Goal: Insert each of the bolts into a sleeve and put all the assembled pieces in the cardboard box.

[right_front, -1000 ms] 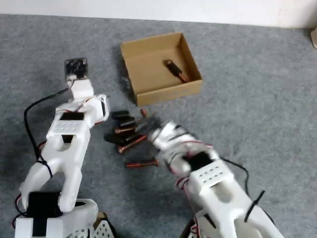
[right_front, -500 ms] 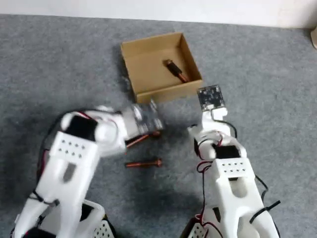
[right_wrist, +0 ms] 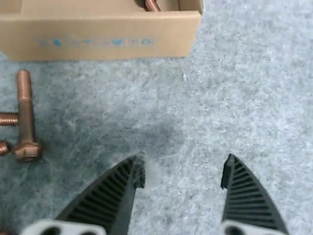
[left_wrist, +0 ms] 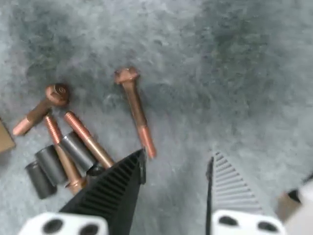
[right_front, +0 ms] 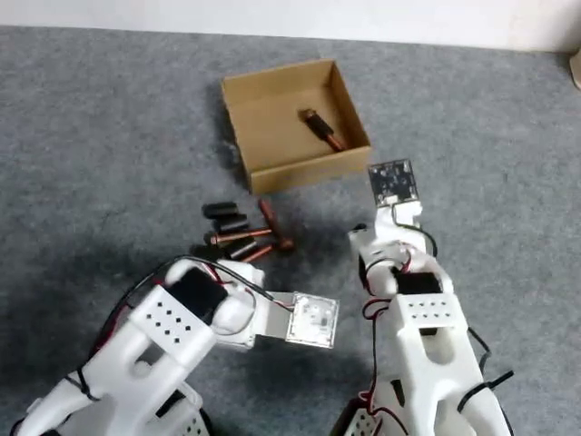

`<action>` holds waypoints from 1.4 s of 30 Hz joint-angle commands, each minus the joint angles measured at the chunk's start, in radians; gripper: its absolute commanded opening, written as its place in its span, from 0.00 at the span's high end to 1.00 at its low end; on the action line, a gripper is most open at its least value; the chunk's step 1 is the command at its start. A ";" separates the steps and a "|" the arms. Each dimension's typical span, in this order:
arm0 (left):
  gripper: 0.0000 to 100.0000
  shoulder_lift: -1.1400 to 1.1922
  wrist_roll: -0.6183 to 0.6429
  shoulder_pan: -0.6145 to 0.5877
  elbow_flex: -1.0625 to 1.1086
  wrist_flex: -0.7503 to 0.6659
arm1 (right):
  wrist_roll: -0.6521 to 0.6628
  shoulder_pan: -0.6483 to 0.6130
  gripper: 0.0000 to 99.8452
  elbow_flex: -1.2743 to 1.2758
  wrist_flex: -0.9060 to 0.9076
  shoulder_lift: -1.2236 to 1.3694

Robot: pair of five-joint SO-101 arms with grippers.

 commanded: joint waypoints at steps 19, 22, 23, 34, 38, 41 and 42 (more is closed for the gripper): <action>0.80 0.615 0.060 0.001 -0.045 -0.471 | -0.014 0.007 0.77 -0.001 -0.028 -0.021; 0.80 0.615 0.060 0.005 -0.045 -0.471 | -0.014 0.007 0.77 -0.001 -0.028 -0.021; 0.80 0.615 0.060 0.005 -0.045 -0.471 | -0.014 0.007 0.77 -0.001 -0.028 -0.021; 1.00 0.616 0.060 0.070 -0.039 -0.425 | -0.011 0.008 0.77 -0.001 -0.028 -0.021; 1.00 0.615 0.060 0.067 -0.035 -0.422 | -0.009 0.010 0.77 -0.001 -0.028 -0.021; 1.00 0.607 0.081 0.058 -0.044 -0.422 | -0.009 0.008 0.77 -0.001 -0.030 -0.021; 1.00 0.590 0.118 0.058 -0.054 -0.420 | -0.009 0.008 0.77 -0.001 -0.030 -0.021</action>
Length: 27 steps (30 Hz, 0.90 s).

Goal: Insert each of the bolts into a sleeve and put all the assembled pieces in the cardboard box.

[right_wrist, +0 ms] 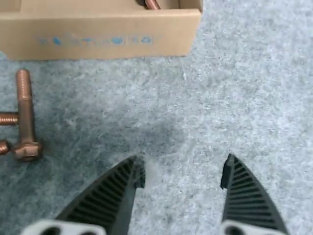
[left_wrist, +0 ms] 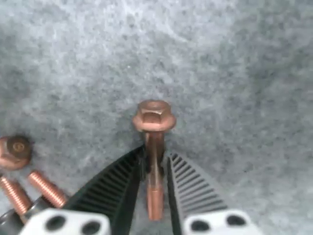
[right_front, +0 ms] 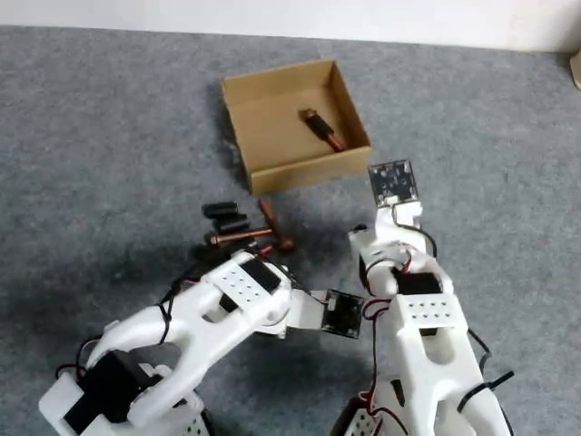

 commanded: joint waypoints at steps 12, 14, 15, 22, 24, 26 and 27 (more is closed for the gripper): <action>1.00 -0.993 0.618 -0.338 0.128 0.023 | -0.006 0.007 0.77 -0.004 -0.030 -0.021; 1.00 -1.144 0.698 -0.403 0.222 -0.020 | -0.006 0.007 0.77 -0.004 -0.030 -0.019; 1.00 -1.205 0.720 -0.433 0.262 -0.032 | -0.006 0.007 0.77 -0.004 -0.030 -0.018; 1.00 -1.360 0.850 -0.671 0.404 -0.043 | -0.006 0.007 0.77 -0.004 -0.030 -0.013; 1.00 -1.360 0.875 -0.705 0.424 -0.043 | -0.005 0.007 0.77 -0.004 -0.030 -0.013; 1.00 -1.362 0.901 -0.730 0.473 -0.061 | -0.005 -0.002 0.77 -0.002 -0.030 -0.012; 1.00 -1.365 0.902 -0.739 0.512 -0.097 | -0.005 -0.015 0.77 -0.002 -0.030 -0.012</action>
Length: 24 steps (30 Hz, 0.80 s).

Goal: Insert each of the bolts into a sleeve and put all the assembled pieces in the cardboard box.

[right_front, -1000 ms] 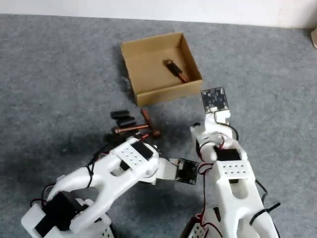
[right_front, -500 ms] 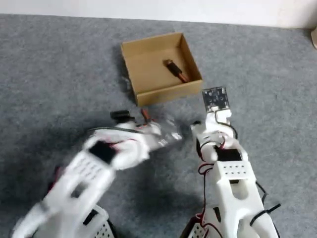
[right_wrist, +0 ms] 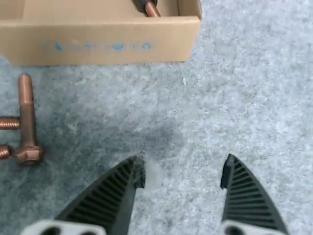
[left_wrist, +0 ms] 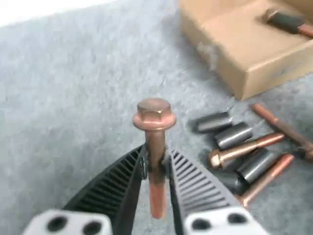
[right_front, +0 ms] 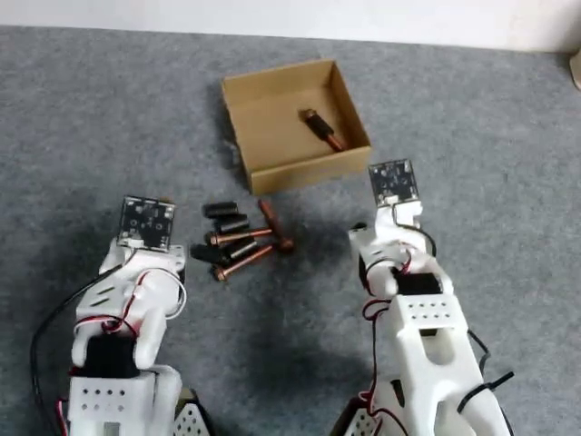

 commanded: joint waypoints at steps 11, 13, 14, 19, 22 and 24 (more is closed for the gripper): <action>0.99 -0.015 0.021 -0.145 0.179 -0.290 | 0.250 -0.315 0.77 0.045 0.010 -0.015; 0.99 -0.015 0.021 -0.163 0.170 -0.288 | 0.278 -0.398 0.78 0.044 0.081 -0.007; 0.99 -0.015 0.026 -0.197 0.163 -0.287 | 0.278 -0.433 0.78 0.022 0.113 -0.010; 0.99 -0.015 0.083 -0.361 0.117 -0.284 | 0.278 -0.550 0.78 -0.236 0.226 0.051; 0.99 -0.015 0.083 -0.390 0.091 -0.282 | 0.278 -0.621 0.78 -0.418 0.274 0.208; 0.99 -0.015 0.083 -0.418 0.073 -0.261 | 0.278 -0.645 0.78 -0.533 0.283 0.354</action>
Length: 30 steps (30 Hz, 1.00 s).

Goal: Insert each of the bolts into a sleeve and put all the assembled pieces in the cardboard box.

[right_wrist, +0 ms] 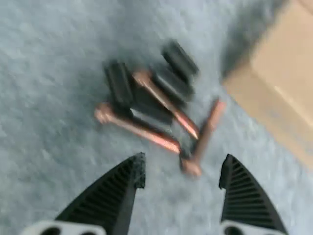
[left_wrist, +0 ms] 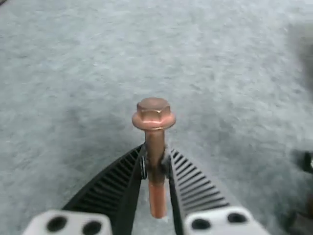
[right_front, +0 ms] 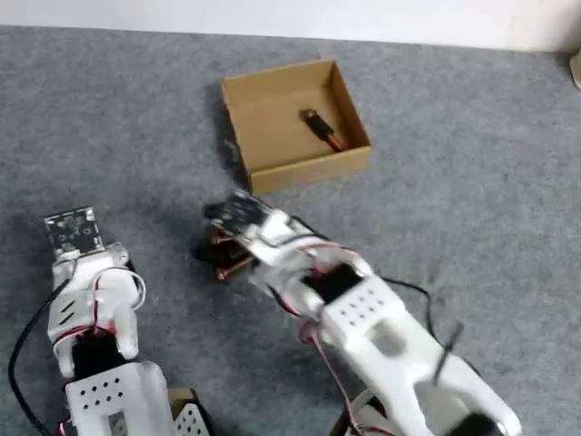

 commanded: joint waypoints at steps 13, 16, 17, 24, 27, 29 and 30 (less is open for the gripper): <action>0.99 -0.024 0.008 -0.134 -0.134 0.040 | 0.017 -0.127 0.78 -0.651 0.021 0.657; 0.99 -0.024 0.008 -0.134 -0.127 0.037 | 0.015 -0.143 0.78 -0.691 0.021 0.714; 0.99 -0.024 0.008 -0.134 -0.125 0.037 | 0.009 -0.143 0.78 -0.700 0.024 0.730; 0.99 -0.024 0.008 -0.134 -0.124 0.037 | -0.152 -0.176 0.78 -0.696 0.048 0.750; 0.99 -0.024 0.008 -0.134 -0.125 0.037 | -0.152 -0.202 0.78 -0.696 0.093 0.751; 0.99 -0.024 0.008 -0.134 -0.125 0.037 | -0.157 -0.206 0.78 -0.696 0.099 0.751; 0.99 -0.024 0.008 -0.134 -0.125 0.037 | -0.158 -0.205 0.78 -0.696 0.099 0.751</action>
